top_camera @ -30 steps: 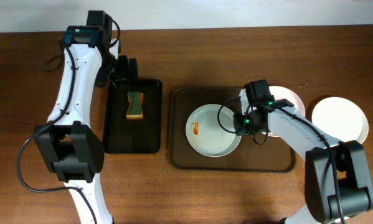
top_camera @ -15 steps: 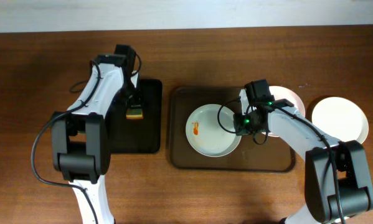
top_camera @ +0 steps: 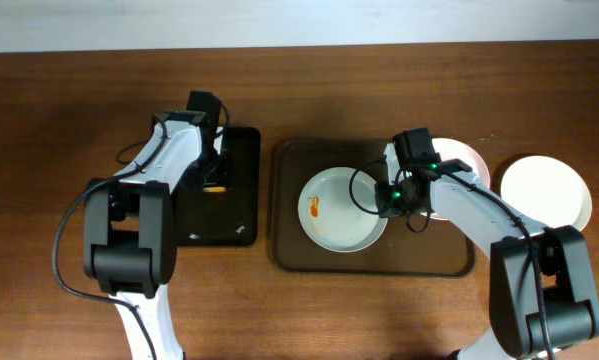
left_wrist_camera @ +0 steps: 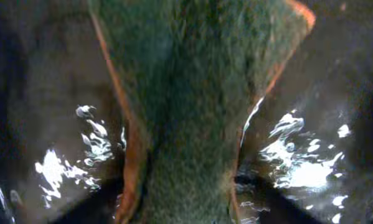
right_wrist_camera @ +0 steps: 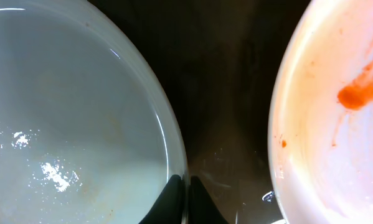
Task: Clean dirty plates on tray and stack at the side
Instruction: 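Lower the left gripper onto the black tray and grasp the green sponge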
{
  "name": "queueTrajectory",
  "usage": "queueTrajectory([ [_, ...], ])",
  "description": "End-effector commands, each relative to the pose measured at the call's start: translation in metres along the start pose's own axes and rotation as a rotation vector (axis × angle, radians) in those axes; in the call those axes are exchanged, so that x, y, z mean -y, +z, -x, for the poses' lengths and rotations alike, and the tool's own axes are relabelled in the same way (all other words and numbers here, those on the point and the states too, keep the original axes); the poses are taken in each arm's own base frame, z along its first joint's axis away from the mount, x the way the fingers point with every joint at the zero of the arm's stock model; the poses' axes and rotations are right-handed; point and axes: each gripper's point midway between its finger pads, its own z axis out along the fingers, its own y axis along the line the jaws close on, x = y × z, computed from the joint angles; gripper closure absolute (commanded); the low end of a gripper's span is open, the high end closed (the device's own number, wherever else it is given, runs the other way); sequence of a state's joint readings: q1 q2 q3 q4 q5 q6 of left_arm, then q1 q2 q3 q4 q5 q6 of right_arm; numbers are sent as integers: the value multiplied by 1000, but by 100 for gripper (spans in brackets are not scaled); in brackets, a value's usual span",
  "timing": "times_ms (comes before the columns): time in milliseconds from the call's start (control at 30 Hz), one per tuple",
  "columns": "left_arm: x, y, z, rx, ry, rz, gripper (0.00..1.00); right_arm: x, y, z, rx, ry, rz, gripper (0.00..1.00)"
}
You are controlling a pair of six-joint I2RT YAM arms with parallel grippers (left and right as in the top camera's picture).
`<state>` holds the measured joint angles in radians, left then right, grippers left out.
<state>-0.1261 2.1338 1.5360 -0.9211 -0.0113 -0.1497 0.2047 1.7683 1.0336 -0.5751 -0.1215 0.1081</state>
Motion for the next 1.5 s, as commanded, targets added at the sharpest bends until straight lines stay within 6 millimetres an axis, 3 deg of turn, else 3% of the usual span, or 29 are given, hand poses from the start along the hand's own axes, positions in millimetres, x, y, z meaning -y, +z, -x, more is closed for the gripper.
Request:
queueTrajectory([
  [0,0,-12,21,45,67,-11,0,-1,3,-4,-15,0,-1,93],
  [100,3,-16,40,123,67,-19,0,-1,3,-4,-14,0,-1,94],
  [200,5,-7,56,197,65,-25,0,-1,3,-4,-14,0,-1,93],
  [267,7,4,60,213,66,-30,13,-1,3,-4,-14,0,-1,93],
  [300,7,9,59,209,67,-30,24,-1,3,-4,-14,0,-1,93],
  [333,8,12,58,202,68,-29,57,-1,3,-4,-14,0,-1,93],
  [367,8,14,57,198,68,-29,83,-1,3,-4,-13,0,-1,93],
  [400,8,14,57,198,68,-29,93,-1,3,-3,-11,0,-1,93],
  [433,8,14,57,199,68,-29,96,-1,3,-3,-9,0,-1,93],
  [500,8,14,57,198,69,-29,90,-1,3,-2,-7,0,-1,93],
  [533,7,14,57,197,67,-28,39,-1,3,-2,-7,-1,-1,93],
  [567,7,14,56,194,68,-28,5,-1,3,-2,-7,-1,-1,93],
  [600,7,14,54,186,68,-27,1,-1,3,-2,-7,-1,-1,93],
  [700,5,16,42,135,68,-22,13,-1,3,-2,-7,-1,-1,93],
  [733,5,17,33,100,69,-26,42,-1,3,-2,-7,-1,-1,93],
  [800,8,18,28,80,70,-44,65,-1,3,-2,-7,-1,-1,93],
  [867,10,18,26,69,71,-57,100,-1,3,-2,-7,-1,-1,93],
  [1000,9,3,28,57,67,-55,100,-1,3,-2,-7,-1,-1,93],
  [1233,10,-61,24,-15,169,-71,100,-1,3,-2,-7,-1,0,94],
  [1400,25,-69,18,-39,191,-162,100,-1,3,-2,-7,0,0,96],
  [1467,41,-73,18,-30,203,-255,100,-2,3,-2,-7,-1,3,94],
])
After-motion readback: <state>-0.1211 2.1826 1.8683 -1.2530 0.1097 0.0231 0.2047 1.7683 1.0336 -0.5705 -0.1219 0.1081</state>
